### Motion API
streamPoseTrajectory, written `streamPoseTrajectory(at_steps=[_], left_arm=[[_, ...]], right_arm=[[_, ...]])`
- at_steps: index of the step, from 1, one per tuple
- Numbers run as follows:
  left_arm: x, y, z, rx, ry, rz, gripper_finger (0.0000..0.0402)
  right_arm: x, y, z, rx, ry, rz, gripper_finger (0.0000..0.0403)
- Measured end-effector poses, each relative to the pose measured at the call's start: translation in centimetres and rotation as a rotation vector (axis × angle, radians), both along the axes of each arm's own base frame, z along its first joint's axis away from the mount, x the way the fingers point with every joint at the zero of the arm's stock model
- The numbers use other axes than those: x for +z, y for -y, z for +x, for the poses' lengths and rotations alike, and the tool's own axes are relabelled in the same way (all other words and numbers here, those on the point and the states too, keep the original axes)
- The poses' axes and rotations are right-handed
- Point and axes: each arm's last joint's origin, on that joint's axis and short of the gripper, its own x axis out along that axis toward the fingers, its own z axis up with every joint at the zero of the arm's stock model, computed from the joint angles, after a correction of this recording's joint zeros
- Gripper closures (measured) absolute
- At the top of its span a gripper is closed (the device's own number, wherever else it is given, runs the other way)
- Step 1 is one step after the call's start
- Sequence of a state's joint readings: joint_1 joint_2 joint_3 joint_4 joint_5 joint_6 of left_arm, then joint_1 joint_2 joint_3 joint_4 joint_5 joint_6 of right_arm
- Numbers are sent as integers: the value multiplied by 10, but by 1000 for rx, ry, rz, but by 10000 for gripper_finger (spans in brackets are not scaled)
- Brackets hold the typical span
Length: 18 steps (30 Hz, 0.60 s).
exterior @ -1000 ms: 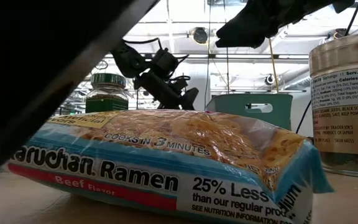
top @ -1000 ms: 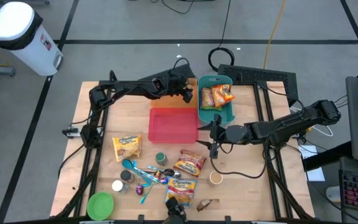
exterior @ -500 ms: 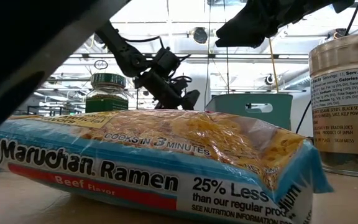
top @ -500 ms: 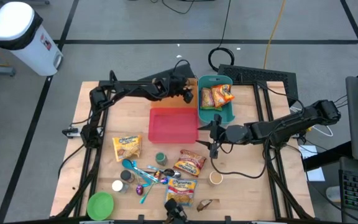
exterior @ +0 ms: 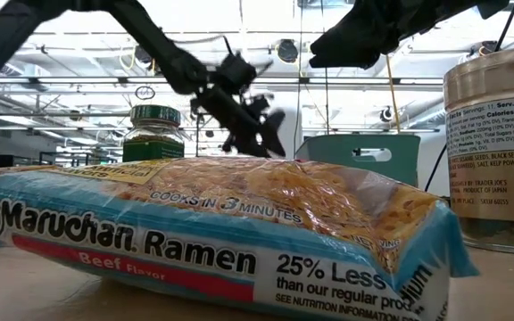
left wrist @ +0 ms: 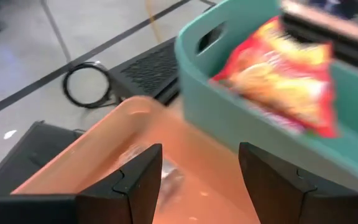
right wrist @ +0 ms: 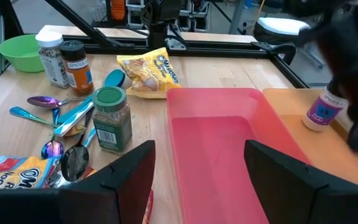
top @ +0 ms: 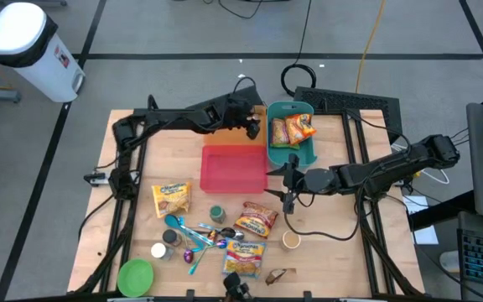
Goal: Pick & Place Food Item
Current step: Put the gold spice bottle into the orange bin
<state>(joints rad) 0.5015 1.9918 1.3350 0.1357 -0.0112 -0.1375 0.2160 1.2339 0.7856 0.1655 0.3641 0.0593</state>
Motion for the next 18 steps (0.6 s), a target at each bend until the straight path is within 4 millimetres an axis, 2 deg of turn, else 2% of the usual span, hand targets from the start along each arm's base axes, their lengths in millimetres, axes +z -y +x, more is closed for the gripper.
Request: streamPoseTrajectory(at_steps=[6,10,14,18], left_arm=[[58,23,-28,-71,-26,-42,182],[93,59,-50,-162,18,44,187],[107,103,-76,-230,154,158,192],[104,134,-106,-236,327,256,199]], right_arm=[[0,-5,-4,24,-18,-3,165],[4,-11,-13,49,-37,4,165],[13,-16,-21,82,-4,1,165],[25,-17,-21,89,105,29,165]])
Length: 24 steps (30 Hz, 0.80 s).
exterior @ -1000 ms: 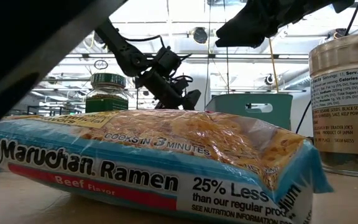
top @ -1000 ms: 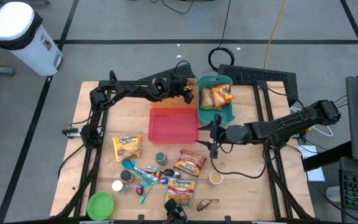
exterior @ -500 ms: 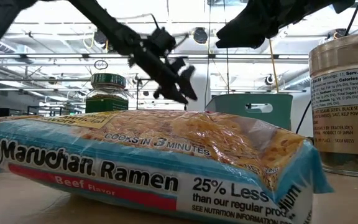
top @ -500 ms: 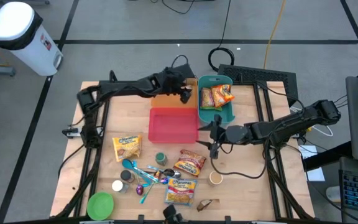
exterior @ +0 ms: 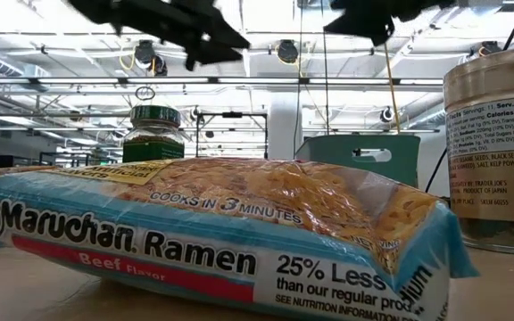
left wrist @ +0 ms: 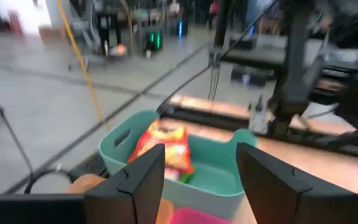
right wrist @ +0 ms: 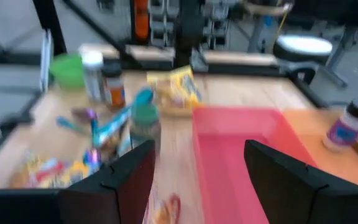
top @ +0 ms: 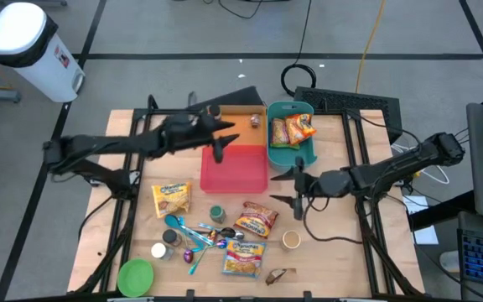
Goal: Pick & Place Food Item
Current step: Put the gold spice bottle into the orange bin
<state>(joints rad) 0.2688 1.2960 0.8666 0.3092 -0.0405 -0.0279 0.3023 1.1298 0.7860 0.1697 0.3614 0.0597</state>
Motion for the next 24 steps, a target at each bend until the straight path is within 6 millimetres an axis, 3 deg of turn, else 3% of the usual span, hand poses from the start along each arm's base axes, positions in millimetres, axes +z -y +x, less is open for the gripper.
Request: streamPoseTrajectory(at_steps=[3,8,13,24], left_arm=[[-6,16,-23,-1,53,8,203],[-2,30,-59,67,101,2,204],[5,37,-84,97,123,9,204],[10,38,-96,112,137,4,204]], right_arm=[[5,-1,-1,12,43,23,165],[4,-11,-24,159,-82,-51,165],[-15,-31,-50,170,-273,-48,160],[-69,-75,-91,248,-494,198,90]])
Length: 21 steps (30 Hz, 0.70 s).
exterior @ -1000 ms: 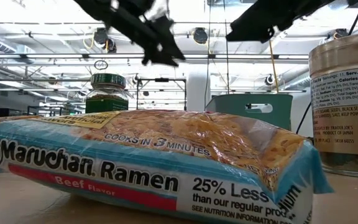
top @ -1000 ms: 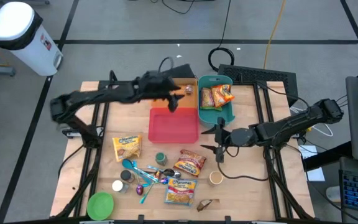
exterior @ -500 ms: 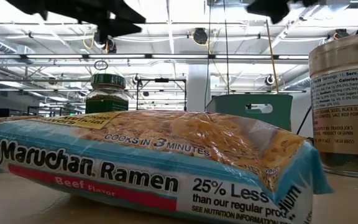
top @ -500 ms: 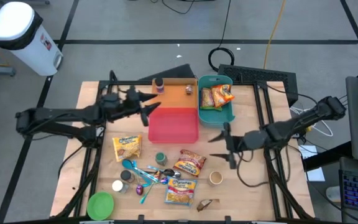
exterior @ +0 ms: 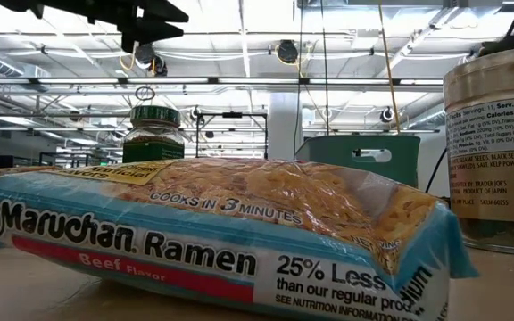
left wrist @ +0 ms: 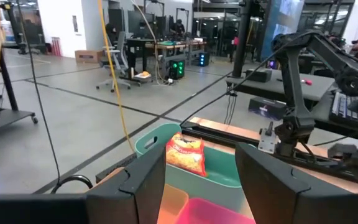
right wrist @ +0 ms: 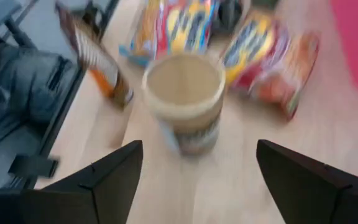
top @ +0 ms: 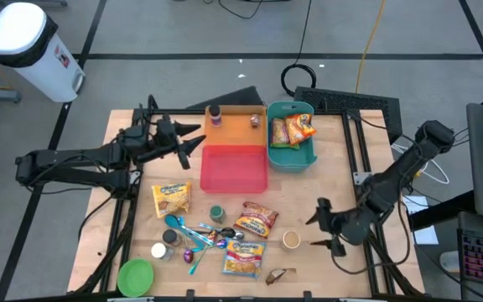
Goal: Pick & Place Food Item
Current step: Put the gold spice bottle into the orange bin
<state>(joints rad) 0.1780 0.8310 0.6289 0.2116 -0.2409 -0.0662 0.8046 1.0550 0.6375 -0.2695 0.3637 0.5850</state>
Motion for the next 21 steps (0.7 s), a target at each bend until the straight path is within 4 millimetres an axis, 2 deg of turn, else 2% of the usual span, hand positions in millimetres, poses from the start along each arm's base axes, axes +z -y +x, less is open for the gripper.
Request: streamPoseTrajectory(at_steps=[4,9,14,21], left_arm=[[0,-1,0,23,10,-25,204],[0,-1,0,23,17,-41,204],[0,-1,0,23,20,-44,204],[0,-1,0,23,39,-85,204]], right_arm=[[-19,-1,-11,-58,-41,60,90],[-62,3,-17,-114,20,114,90],[-89,1,-12,-91,134,84,91],[-111,-17,8,-61,131,-35,91]])
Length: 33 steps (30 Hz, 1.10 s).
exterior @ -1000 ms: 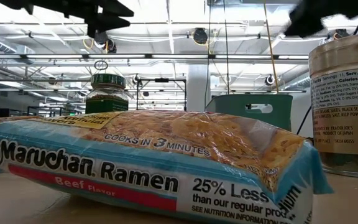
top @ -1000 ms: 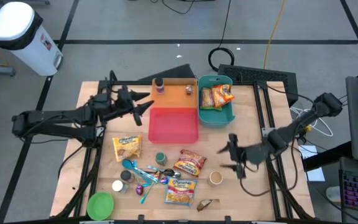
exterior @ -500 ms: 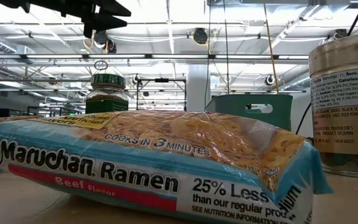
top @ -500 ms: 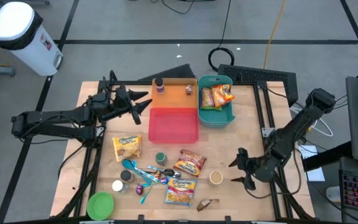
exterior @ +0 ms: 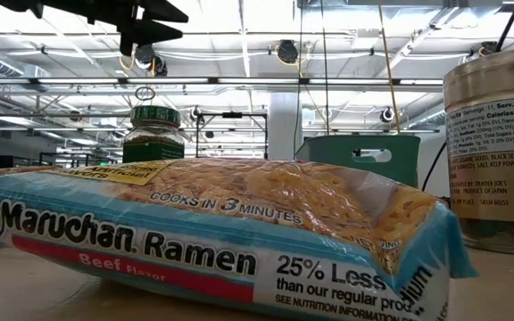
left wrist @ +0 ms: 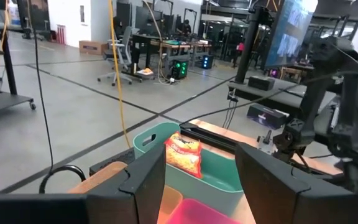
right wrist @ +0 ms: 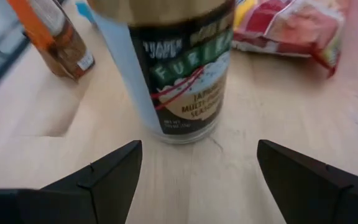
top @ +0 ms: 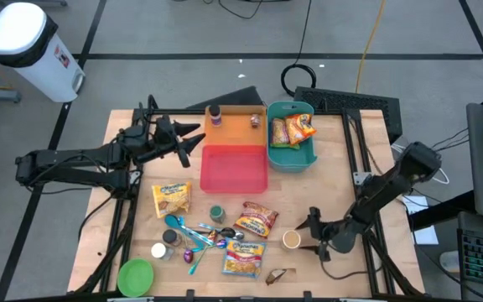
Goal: Pick & Place Food Item
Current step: Put the gold spice bottle into the orange bin
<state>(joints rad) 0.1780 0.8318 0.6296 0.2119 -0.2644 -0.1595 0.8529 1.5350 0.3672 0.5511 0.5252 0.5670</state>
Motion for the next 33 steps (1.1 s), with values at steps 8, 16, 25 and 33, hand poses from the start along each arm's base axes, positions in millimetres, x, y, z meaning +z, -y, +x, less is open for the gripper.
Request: streamPoseTrajectory(at_steps=[8,16,25,33], left_arm=[[0,0,0,0,14,-26,204],[0,0,0,-1,15,-30,204],[-2,0,3,0,6,-37,204],[-6,-1,8,0,-3,-80,204]], right_arm=[[-15,-14,13,34,68,4,91],[-30,-11,26,15,138,11,91],[-33,-7,33,34,200,-37,139],[-8,-7,35,-4,288,-50,144]])
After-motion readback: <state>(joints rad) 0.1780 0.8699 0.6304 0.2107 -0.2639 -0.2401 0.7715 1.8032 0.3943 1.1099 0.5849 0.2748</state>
